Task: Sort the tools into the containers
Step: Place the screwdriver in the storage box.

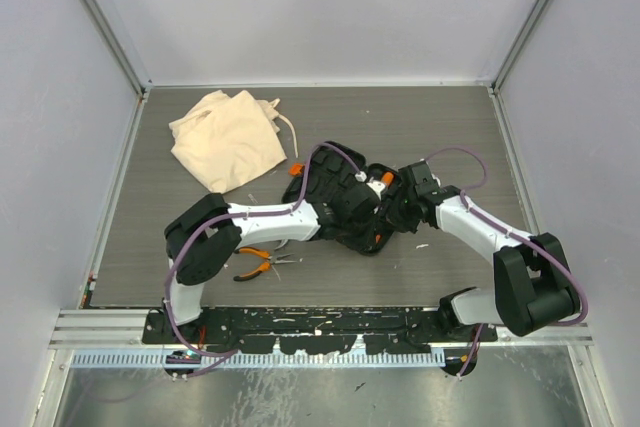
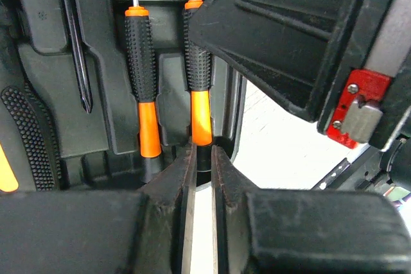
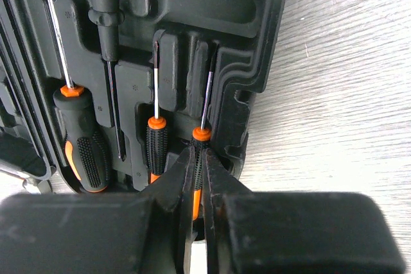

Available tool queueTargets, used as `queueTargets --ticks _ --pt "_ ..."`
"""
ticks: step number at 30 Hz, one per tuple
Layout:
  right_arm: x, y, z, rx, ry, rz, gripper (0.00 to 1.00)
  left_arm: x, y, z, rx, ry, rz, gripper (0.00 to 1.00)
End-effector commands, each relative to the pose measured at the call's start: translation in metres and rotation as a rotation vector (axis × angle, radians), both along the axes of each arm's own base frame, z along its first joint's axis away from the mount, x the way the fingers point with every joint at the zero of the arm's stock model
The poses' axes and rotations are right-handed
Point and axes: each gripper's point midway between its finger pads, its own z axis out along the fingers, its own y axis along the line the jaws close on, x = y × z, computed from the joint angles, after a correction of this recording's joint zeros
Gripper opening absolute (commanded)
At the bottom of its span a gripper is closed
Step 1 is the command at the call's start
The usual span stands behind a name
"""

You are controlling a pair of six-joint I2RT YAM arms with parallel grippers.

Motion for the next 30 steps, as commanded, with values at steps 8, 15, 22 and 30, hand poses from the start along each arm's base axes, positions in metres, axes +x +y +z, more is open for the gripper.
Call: queueTargets --ticks 8,15,22,30 --pt "-0.035 -0.022 -0.055 -0.147 0.216 0.032 0.07 -0.007 0.012 -0.023 0.110 0.050 0.025 0.06" --pt "-0.047 -0.040 -0.070 -0.249 0.279 0.021 0.01 -0.011 0.018 -0.035 0.116 0.068 0.037 0.00" --pt "-0.050 -0.039 -0.078 -0.263 0.304 0.025 0.01 -0.012 0.034 -0.053 0.187 0.110 0.080 0.00" --pt "-0.038 -0.031 -0.066 -0.233 0.240 0.012 0.01 -0.012 0.032 -0.045 0.151 0.103 0.051 0.00"
